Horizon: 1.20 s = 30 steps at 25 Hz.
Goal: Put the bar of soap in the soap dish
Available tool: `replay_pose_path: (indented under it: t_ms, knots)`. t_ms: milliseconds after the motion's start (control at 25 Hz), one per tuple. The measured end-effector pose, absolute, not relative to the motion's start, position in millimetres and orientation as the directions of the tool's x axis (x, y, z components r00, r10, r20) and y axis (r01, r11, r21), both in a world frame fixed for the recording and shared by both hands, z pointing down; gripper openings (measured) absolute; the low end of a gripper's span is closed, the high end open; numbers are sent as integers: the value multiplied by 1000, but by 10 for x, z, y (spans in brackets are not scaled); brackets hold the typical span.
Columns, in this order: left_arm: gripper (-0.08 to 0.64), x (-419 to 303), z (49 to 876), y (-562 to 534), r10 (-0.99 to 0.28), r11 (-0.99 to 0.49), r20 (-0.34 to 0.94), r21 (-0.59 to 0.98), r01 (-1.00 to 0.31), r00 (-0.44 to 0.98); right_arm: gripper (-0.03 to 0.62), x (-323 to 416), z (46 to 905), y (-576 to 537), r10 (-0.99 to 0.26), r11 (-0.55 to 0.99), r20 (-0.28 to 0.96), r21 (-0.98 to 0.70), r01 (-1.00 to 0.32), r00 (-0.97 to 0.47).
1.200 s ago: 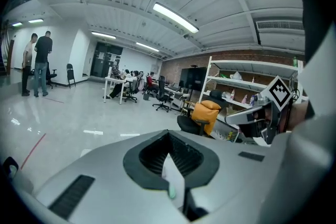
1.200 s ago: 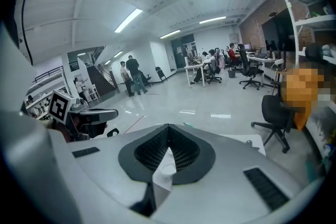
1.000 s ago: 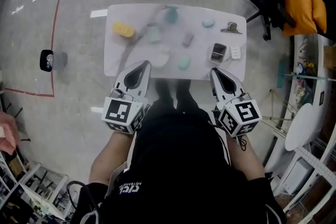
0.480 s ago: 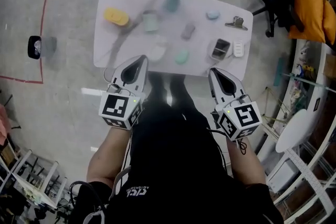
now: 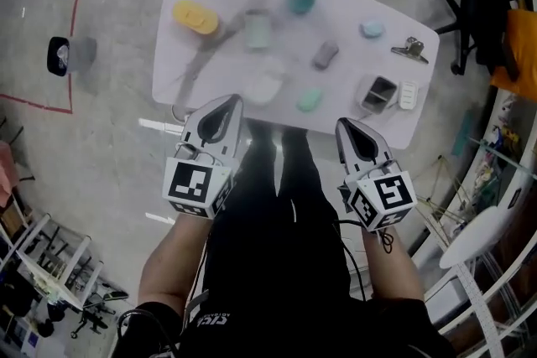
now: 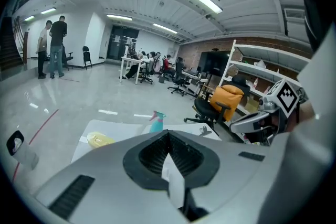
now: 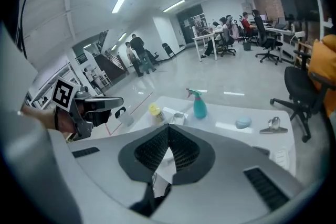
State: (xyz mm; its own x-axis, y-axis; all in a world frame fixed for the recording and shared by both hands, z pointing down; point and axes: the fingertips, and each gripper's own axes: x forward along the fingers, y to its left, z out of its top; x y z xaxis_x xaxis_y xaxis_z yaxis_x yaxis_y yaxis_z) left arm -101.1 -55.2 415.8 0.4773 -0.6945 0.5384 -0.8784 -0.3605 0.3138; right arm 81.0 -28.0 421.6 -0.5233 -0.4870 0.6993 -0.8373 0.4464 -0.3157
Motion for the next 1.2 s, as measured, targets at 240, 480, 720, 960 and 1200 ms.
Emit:
replay_pose_path:
  t_ms: [240,480,720,960,1200]
  knots:
    - [10,-1016,4620,-545,-647,-354,591,327,-876,482,15,776,4824,-322,-474,389,677,-413,-823,-564]
    - [11,-1034,5111,-439,-612,-332,631,343,-879,477,15,842,5457,-189,-429,384,725,-394,-835,-539]
    - [11,-1071,5527,-293,-597,-308,652,351,-884,467,18,973,6223,-52,-363,316,807,-364,-876,-466]
    - [11,-1093,5798,-170,-592,-286,659,367,-886,464,185,1064,6844,-27,-326,156,866,-346,-925,-379]
    - [10,-1196,5962,-37,-596,-257,665,373,-892,450,302,1075,7280,-37,-286,76,922,-250,-965,-261]
